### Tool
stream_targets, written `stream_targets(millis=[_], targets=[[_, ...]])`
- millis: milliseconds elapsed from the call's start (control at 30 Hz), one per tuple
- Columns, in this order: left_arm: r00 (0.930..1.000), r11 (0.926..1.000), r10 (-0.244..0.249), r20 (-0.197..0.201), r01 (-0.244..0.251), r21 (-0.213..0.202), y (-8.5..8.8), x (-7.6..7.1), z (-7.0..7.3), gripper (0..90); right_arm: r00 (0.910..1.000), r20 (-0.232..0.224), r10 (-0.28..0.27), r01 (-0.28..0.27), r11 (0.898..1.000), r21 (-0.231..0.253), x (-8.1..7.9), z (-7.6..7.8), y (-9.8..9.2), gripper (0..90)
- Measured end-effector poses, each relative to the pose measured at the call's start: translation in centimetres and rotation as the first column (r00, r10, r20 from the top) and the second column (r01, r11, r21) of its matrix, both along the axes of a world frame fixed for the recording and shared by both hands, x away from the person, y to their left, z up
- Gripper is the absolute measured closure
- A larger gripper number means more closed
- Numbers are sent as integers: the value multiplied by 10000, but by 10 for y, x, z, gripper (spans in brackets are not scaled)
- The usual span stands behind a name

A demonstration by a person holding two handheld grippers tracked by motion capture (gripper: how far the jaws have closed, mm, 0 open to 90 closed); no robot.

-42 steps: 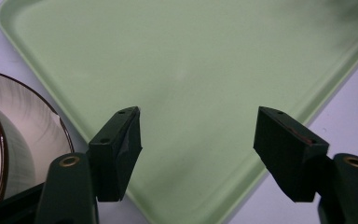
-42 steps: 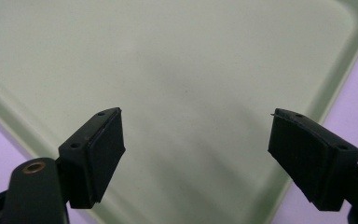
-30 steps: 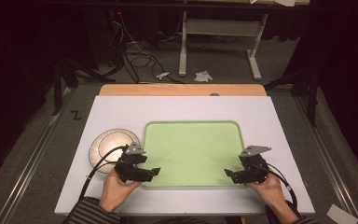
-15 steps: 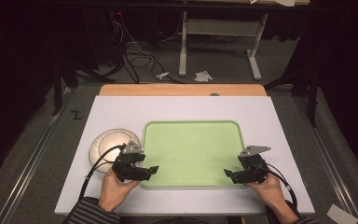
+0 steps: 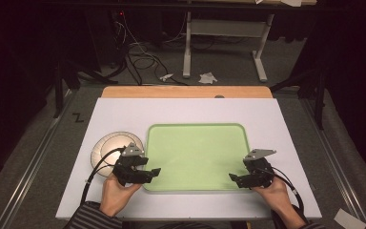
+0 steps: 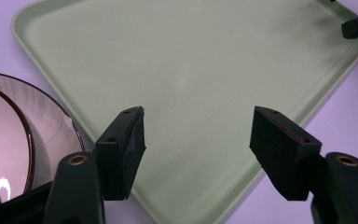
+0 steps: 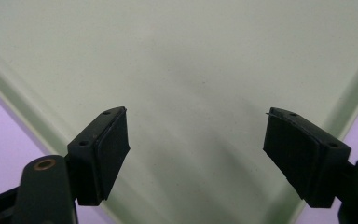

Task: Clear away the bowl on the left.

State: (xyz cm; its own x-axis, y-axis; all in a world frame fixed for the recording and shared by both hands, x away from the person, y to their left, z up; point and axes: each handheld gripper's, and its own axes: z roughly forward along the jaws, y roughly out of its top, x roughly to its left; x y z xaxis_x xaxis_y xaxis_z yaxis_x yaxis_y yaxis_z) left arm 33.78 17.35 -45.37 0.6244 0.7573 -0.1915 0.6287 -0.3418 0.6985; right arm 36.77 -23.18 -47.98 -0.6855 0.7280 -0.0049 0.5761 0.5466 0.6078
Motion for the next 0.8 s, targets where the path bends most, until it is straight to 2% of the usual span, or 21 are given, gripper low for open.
stream_targets(millis=[367,533,633,800], targets=[[9984,9988,471,308,-468,-111,8,-2,6,276,10000,-69,-20,20,10000,1,1,-1,0,234],[9978,9988,482,457,-484,28,11,-4,7,303,10000,-30,-33,32,10000,-51,0,0,0,235],[9963,9976,648,570,-661,213,17,-4,8,329,10000,-35,27,-27,10000,-31,0,-1,0,237],[9946,9967,762,698,-779,214,20,-5,9,335,10000,-4,28,-28,10000,-93,0,0,1,239]])
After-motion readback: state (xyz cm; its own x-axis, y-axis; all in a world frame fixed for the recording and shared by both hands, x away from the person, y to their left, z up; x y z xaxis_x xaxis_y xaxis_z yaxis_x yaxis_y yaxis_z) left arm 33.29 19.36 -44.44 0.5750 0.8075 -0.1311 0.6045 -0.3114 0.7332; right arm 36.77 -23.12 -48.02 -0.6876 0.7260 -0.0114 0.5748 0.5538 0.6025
